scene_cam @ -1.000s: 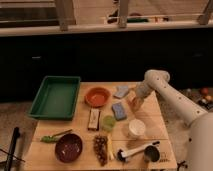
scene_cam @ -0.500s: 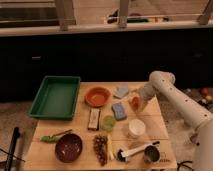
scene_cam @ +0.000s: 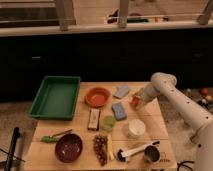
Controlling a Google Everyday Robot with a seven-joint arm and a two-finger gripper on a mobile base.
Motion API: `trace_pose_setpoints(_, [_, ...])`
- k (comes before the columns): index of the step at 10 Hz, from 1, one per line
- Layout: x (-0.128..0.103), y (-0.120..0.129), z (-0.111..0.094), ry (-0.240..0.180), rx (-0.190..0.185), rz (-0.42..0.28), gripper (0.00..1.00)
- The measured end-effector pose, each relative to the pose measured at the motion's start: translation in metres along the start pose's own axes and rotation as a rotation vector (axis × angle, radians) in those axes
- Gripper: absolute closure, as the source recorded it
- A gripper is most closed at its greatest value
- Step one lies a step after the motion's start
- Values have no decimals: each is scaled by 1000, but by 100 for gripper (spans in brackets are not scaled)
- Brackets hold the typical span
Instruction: Place apple in plastic cup
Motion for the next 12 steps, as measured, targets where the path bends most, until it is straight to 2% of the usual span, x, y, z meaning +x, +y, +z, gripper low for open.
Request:
trace_pose_setpoints(1, [0, 0, -3, -5, 3, -12, 96])
trace_pose_setpoints(2, [-2, -1, -9, -12, 8, -24, 100])
trace_pose_setpoints(5, [-16, -10, -30, -25, 19, -76, 100])
trace_pose_setpoints(9, [-36, -26, -51, -28, 12, -139, 100])
trace_pose_setpoints(12, [-59, -37, -83, -17, 19, -201, 100])
